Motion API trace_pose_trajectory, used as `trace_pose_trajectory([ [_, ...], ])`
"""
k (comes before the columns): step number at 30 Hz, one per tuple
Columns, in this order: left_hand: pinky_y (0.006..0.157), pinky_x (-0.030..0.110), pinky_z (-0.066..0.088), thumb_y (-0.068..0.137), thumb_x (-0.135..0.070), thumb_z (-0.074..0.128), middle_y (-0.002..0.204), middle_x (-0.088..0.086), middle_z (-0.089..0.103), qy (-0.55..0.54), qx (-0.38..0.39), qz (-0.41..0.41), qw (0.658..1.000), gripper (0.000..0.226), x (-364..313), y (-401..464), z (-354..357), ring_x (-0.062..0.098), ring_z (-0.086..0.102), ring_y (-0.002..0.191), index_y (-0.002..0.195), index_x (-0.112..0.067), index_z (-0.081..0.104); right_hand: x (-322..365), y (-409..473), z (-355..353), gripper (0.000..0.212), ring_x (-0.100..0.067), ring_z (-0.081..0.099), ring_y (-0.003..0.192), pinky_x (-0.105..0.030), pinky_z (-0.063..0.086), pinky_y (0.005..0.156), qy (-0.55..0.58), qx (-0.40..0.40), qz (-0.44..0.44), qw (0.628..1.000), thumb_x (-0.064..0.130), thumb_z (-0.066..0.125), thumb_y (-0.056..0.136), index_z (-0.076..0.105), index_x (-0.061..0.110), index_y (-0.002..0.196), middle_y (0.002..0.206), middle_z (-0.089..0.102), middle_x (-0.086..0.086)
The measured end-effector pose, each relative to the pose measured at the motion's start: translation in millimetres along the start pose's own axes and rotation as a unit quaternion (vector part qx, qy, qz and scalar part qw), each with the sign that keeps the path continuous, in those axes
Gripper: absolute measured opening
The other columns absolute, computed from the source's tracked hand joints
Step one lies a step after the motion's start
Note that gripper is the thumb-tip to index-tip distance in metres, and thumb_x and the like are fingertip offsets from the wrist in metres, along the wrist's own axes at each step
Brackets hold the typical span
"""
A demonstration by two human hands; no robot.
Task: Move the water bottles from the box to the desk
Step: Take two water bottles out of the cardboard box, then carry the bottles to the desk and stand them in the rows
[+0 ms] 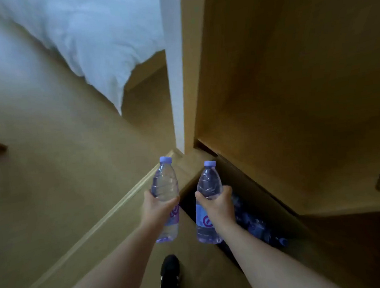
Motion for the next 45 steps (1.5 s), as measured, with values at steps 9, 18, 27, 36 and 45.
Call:
trace_pose_trajectory([
  [9,0.073,0.027,0.04,0.067,-0.014,0.081,0.09,0.0,0.058,-0.115,-0.218,0.041,0.968,0.048,-53.5,-67.2,-195.2,0.019,0.058,0.083,0.097,-0.016,0.044,176.1,-118.5,86.4,0.07,-0.027,0.058,0.109,-0.037,0.048,0.085,-0.073,0.029,-0.182,0.98,0.046,0.077,0.074,0.039,0.016,0.126,0.123,0.055,-0.003],
  [18,0.083,0.031,0.045,0.066,-0.02,0.082,0.112,0.011,0.06,-0.146,-0.344,0.093,0.923,0.056,-94.9,-102.9,-367.1,0.028,0.06,0.101,0.109,-0.01,0.047,296.0,-234.9,198.8,0.075,-0.028,0.059,0.108,-0.043,0.051,0.087,-0.109,0.091,-0.305,0.942,0.047,0.075,0.075,0.036,0.015,0.13,0.127,0.053,-0.005],
  [27,0.086,0.034,0.047,0.069,-0.03,0.08,0.118,0.009,0.058,-0.126,-0.419,0.055,0.898,0.066,-95.0,-88.2,-480.8,0.027,0.058,0.104,0.12,-0.009,0.045,357.8,-283.3,304.2,0.074,-0.028,0.057,0.107,-0.041,0.052,0.082,-0.144,0.142,-0.365,0.909,0.045,0.072,0.08,0.032,0.012,0.133,0.13,0.046,-0.008],
  [36,0.089,0.042,0.05,0.069,-0.037,0.079,0.124,0.006,0.055,-0.11,-0.432,0.012,0.895,0.071,-125.3,13.7,-556.2,0.027,0.058,0.106,0.125,-0.012,0.041,436.0,-246.6,427.3,0.074,-0.025,0.055,0.108,-0.043,0.053,0.086,-0.155,0.189,-0.38,0.892,0.042,0.074,0.079,0.034,0.012,0.133,0.129,0.046,-0.006],
  [45,0.089,0.043,0.051,0.071,-0.038,0.078,0.122,0.003,0.055,-0.134,-0.429,-0.013,0.893,0.066,-230.4,157.5,-638.2,0.025,0.058,0.104,0.121,-0.017,0.04,585.8,-167.5,558.8,0.074,-0.022,0.054,0.109,-0.038,0.051,0.082,-0.176,0.217,-0.393,0.876,0.045,0.072,0.079,0.035,0.012,0.133,0.128,0.045,-0.003],
])
Point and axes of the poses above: each hand's wrist, its own y-axis towards the middle knuckle, its own z-axis out of the palm, x = y × z, the point moved 7 cm from there along y, towards the middle knuckle
